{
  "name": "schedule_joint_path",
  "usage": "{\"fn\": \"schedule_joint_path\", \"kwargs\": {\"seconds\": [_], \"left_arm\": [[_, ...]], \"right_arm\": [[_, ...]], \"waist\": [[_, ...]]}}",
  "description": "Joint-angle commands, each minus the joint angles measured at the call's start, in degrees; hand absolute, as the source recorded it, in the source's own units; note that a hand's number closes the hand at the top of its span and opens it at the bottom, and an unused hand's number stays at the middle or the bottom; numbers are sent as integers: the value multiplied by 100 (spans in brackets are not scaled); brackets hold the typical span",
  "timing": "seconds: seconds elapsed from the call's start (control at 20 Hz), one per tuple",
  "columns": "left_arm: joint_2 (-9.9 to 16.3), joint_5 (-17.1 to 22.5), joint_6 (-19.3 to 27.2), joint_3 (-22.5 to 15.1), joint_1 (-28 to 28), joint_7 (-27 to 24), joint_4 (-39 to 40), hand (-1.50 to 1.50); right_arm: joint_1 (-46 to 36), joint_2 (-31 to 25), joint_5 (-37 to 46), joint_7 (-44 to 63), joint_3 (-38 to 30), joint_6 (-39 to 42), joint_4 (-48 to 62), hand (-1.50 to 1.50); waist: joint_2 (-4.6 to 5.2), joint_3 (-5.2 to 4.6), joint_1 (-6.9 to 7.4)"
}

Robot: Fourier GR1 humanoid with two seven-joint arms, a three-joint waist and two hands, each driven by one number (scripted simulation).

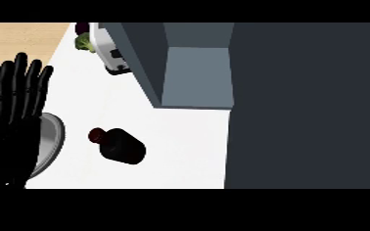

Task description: Pick up the wine, place it into the cabinet and close the cabinet

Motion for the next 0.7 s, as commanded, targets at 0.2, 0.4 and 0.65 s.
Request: {"fn": "schedule_joint_path", "kwargs": {"seconds": [0.2,0.4,0.65], "left_arm": [[41,472,-595,-305,370,-83,-460,-150],[-228,1373,-714,-698,748,912,-581,-150],[-158,1703,-369,-717,656,2019,-1536,-150]], "right_arm": [[904,71,169,-251,127,91,-672,-150],[982,102,-595,953,884,528,-1161,-150],[1310,241,-41,1886,1605,75,-2349,-150]], "waist": [[33,-127,-215],[8,-131,-203],[25,-128,-192]]}}
